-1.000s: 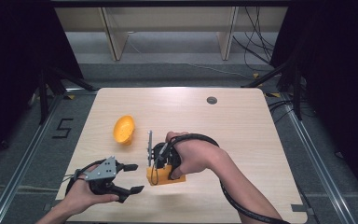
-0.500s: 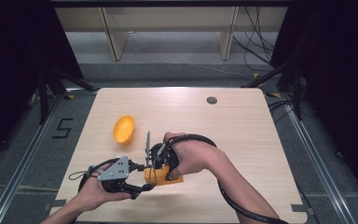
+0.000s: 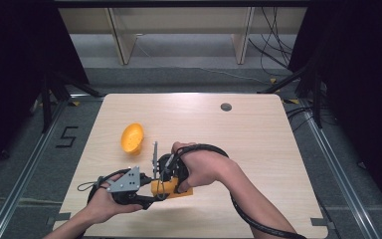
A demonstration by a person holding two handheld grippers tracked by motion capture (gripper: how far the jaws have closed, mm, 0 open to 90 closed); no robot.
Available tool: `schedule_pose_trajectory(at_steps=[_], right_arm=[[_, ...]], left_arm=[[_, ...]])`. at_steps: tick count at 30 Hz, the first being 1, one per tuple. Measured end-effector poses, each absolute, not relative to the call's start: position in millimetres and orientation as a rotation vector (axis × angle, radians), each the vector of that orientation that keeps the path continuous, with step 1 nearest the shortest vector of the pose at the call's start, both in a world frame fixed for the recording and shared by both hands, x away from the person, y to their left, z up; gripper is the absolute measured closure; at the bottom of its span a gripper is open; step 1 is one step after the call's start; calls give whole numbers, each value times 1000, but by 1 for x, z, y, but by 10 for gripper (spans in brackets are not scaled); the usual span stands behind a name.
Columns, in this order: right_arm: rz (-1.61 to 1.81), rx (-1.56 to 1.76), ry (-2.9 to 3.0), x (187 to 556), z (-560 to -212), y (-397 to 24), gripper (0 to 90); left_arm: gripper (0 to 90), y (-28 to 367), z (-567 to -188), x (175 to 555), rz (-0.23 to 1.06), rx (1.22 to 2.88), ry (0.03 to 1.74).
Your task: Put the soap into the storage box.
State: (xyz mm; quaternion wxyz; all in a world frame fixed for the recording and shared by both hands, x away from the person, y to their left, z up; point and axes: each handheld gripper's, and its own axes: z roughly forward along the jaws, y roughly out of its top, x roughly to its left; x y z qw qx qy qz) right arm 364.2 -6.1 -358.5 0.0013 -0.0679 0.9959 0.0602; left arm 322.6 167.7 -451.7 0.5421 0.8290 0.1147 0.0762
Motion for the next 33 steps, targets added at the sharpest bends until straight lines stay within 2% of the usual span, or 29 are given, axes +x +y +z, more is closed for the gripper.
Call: schedule_pose_trajectory(at_steps=[8, 15, 17, 18, 25, 28, 32, 33], right_arm=[[174, -211, 3128, 362, -358, -4, 618], [230, -203, 3117, 364, -357, -6, 578], [236, -209, 3112, 364, -356, -6, 532], [260, -236, 3099, 366, -356, -6, 474], [437, -101, 2999, 371, -342, -26, 381], [476, -127, 2969, 374, -339, -33, 382], [605, 212, 2916, 374, -333, -57, 425], [605, 212, 2916, 374, -333, -57, 425]], left_arm=[[581, 168, -451, 322, 146, 1949, 273], [601, 171, -444, 321, 127, 1941, 329], [602, 172, -444, 320, 113, 1921, 358], [602, 173, -443, 322, 131, 1928, 342], [602, 179, -447, 325, 182, 1943, 432], [602, 182, -447, 327, 216, 1957, 465], [602, 186, -447, 329, 233, 1948, 503], [602, 186, -447, 328, 231, 1935, 528]])
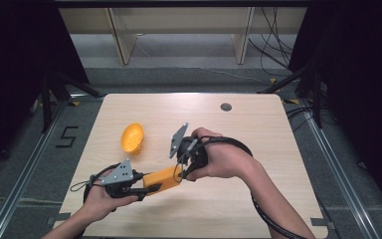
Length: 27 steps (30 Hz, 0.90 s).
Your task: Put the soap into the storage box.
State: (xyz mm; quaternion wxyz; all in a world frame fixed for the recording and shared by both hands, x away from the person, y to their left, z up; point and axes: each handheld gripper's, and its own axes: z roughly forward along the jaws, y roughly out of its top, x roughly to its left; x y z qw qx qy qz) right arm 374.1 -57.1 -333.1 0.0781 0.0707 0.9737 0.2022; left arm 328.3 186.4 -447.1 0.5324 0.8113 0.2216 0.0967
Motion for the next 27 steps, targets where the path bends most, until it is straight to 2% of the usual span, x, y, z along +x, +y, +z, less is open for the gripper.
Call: schedule_pose_trajectory(at_steps=[9, 18, 27], right_arm=[[728, 519, 2846, 384, -344, -107, 476], [721, 916, 2715, 380, -386, -158, 498], [743, 1117, 2598, 366, -412, -183, 503]], left_arm=[[602, 197, -445, 331, 278, 1918, 609], [602, 213, -440, 337, 334, 1847, 704], [602, 221, -438, 342, 442, 1804, 828]])
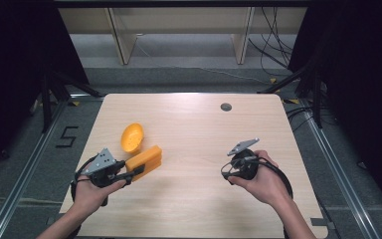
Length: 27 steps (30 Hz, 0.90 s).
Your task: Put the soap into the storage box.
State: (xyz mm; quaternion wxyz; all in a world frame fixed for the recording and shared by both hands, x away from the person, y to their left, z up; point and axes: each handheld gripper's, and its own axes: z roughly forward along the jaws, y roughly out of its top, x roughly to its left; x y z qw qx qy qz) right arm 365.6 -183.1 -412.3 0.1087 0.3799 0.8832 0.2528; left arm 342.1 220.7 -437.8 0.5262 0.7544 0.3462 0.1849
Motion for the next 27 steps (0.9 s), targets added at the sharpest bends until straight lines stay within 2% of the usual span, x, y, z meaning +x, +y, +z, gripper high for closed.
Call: schedule_pose_trajectory(at_steps=[11, 27], right_arm=[[756, 1188, 2558, 350, -437, -202, 503], [795, 1308, 2436, 333, -444, -223, 508]], left_arm=[[603, 229, -435, 357, 557, 1734, 946], [602, 241, -428, 389, 684, 1603, 1106]])
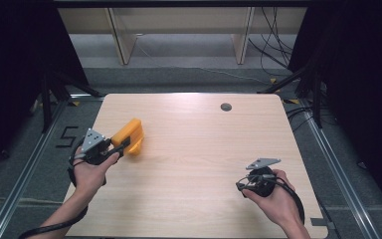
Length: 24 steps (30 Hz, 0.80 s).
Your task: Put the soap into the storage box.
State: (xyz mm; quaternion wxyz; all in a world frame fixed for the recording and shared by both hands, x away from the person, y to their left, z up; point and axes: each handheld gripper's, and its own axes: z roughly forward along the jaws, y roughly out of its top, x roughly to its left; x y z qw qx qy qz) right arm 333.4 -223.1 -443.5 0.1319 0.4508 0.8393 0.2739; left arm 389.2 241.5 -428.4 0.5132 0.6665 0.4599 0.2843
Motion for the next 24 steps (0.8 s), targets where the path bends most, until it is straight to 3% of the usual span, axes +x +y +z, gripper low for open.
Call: schedule_pose_trajectory(at_steps=[24], right_arm=[[774, 1351, 2467, 333, -449, -226, 495]], left_arm=[[603, 223, -438, 428, 829, 1437, 1337]])
